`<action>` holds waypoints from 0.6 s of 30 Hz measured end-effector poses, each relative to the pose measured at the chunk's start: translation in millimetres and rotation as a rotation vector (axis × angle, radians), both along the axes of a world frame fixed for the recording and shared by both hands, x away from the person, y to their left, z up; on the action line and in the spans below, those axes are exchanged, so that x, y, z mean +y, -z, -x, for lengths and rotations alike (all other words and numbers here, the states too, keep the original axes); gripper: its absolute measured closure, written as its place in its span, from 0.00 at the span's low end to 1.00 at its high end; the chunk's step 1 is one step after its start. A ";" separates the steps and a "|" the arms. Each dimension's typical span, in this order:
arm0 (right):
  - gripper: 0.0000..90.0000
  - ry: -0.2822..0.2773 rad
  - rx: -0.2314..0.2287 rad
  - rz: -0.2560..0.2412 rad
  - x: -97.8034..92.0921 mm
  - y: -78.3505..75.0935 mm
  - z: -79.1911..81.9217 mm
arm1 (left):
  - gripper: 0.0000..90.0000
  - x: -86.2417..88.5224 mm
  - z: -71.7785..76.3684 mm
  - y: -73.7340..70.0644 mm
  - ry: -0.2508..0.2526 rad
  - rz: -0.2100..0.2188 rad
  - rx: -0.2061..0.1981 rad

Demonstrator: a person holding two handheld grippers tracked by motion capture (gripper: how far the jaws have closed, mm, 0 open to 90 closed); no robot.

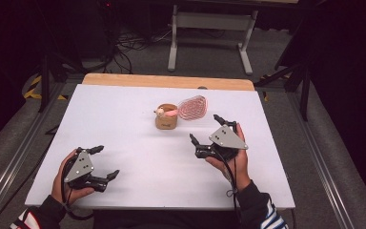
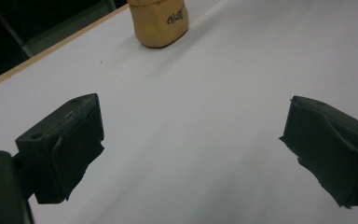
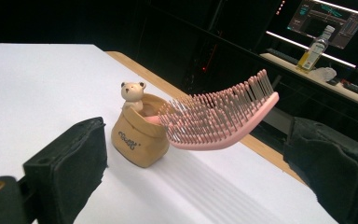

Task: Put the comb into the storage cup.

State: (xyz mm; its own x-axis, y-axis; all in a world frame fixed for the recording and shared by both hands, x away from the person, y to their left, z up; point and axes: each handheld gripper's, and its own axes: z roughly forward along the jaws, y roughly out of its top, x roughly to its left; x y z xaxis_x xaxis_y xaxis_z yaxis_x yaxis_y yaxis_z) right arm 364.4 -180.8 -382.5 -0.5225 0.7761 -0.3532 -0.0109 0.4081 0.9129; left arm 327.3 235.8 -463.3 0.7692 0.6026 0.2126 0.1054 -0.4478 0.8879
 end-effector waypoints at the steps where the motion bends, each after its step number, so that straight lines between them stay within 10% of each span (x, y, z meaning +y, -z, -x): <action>1: 0.07 -0.003 0.002 0.003 -0.9 0.6 0.8 | 0.07 0.0 0.0 -0.1 0.000 0.001 0.000; 18: 0.07 -0.016 0.004 0.021 -11.6 11.3 13.0 | 0.07 -0.9 -0.1 0.7 -0.002 -0.004 0.004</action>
